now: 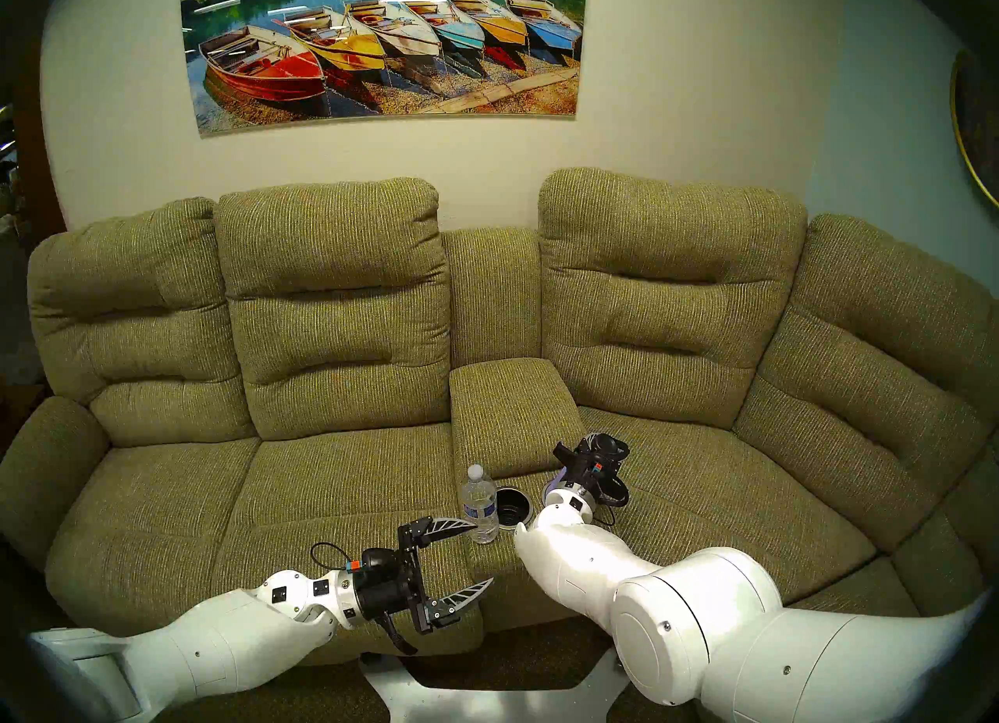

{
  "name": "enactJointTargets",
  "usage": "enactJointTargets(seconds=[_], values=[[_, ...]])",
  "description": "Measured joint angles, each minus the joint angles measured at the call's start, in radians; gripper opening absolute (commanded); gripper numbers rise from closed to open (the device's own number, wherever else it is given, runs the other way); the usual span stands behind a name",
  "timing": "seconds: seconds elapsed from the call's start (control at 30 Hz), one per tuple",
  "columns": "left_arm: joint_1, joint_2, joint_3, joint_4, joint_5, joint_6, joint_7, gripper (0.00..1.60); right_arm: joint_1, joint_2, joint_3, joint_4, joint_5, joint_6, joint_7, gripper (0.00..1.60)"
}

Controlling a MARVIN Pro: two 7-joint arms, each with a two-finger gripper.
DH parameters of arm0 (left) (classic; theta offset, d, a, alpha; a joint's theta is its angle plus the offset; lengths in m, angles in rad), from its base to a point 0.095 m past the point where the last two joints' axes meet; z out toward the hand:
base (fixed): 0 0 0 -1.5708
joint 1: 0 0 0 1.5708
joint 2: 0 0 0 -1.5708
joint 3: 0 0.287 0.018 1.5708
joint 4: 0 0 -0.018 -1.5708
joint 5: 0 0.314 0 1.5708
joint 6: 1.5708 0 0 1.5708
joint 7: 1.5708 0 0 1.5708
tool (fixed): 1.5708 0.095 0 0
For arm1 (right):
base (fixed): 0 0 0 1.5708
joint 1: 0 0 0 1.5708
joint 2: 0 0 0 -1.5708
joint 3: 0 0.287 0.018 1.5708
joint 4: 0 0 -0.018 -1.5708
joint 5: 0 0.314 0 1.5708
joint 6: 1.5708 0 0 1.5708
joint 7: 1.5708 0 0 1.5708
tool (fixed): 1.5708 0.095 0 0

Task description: Put bottles into cup holders

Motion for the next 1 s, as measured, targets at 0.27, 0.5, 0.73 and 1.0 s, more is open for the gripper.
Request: enactJointTargets(seconds=[0.27, 0.5, 0.73, 1.0], values=[[0.0, 0.0, 0.0, 0.0, 0.0, 0.0, 0.0, 1.6, -0.009, -0.002, 0.002, 0.004, 0.014, -0.007, 0.039, 1.34], [0.0, 0.0, 0.0, 0.0, 0.0, 0.0, 0.0, 1.6, -0.011, -0.006, 0.018, 0.005, 0.035, -0.009, 0.068, 0.86], [0.0, 0.0, 0.0, 0.0, 0.0, 0.0, 0.0, 1.6, -0.016, -0.006, 0.023, 0.005, 0.045, -0.023, 0.091, 1.6], [0.0, 0.0, 0.0, 0.0, 0.0, 0.0, 0.0, 1.6, -0.056, 0.021, -0.05, -0.059, -0.054, -0.033, 0.067, 1.6]])
